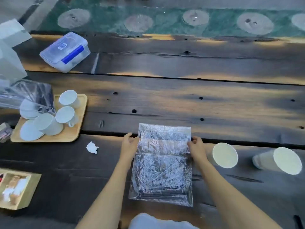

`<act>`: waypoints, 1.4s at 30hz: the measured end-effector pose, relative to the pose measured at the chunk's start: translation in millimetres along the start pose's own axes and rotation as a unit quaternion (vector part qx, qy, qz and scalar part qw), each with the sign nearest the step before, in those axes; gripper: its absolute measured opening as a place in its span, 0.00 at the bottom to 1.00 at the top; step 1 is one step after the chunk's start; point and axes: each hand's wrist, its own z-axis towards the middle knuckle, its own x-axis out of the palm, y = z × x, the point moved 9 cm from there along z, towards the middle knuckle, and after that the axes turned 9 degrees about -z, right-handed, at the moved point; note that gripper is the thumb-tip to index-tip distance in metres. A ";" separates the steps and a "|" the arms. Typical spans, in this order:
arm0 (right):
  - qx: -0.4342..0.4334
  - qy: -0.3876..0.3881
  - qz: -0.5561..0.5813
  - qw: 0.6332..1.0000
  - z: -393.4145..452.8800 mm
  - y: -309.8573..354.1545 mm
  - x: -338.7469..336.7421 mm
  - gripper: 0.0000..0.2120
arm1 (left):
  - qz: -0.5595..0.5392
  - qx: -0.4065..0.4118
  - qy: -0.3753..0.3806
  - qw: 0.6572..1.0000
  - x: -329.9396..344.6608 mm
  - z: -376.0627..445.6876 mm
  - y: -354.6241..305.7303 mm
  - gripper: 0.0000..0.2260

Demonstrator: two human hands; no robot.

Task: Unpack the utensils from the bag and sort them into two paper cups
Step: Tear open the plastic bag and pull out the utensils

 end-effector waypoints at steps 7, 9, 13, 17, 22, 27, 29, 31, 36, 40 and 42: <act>0.042 -0.052 -0.024 0.997 36.5 -0.4 1.4 0.10 | 0.042 -0.055 -0.007 0.998 14.2 46.6 -0.2 0.22; 0.059 -0.060 -0.017 0.996 42.5 -3.5 3.0 0.11 | 0.046 -0.047 -0.026 0.997 14.2 54.1 0.7 0.22; 0.045 -0.073 -0.004 0.996 42.1 0.5 -0.3 0.09 | 0.024 -0.020 -0.076 0.997 3.7 56.3 -5.1 0.19; -0.031 -0.054 0.040 0.997 22.1 17.3 -5.1 0.09 | -0.017 0.034 -0.038 0.999 -5.5 39.0 -12.5 0.07; -0.095 -0.017 0.098 0.990 -28.4 32.8 -20.8 0.14 | -0.100 0.079 -0.036 0.991 -28.2 -4.1 -19.6 0.07; -0.165 0.008 0.081 0.983 -79.9 26.0 -48.3 0.16 | -0.165 0.111 -0.023 0.980 -40.5 -63.7 -20.6 0.09; -0.158 0.022 0.106 0.981 -93.8 13.0 -57.9 0.15 | -0.174 0.125 -0.012 0.977 -41.6 -86.9 -20.3 0.10; -0.152 0.026 0.116 0.981 -110.6 0.9 -70.5 0.14 | -0.188 0.132 0.000 0.973 -39.6 -111.8 -18.8 0.10; -0.164 0.018 0.139 0.976 -148.5 -25.7 -113.5 0.15 | -0.192 0.162 0.037 0.967 -18.4 -169.4 -19.3 0.10; -0.178 0.036 0.132 0.974 -166.5 -41.6 -145.1 0.14 | -0.192 0.177 0.049 0.964 8.6 -211.5 -25.9 0.09; -0.175 0.035 0.134 0.975 -170.6 -51.6 -166.5 0.12 | -0.195 0.178 0.051 0.963 24.9 -231.9 -27.2 0.09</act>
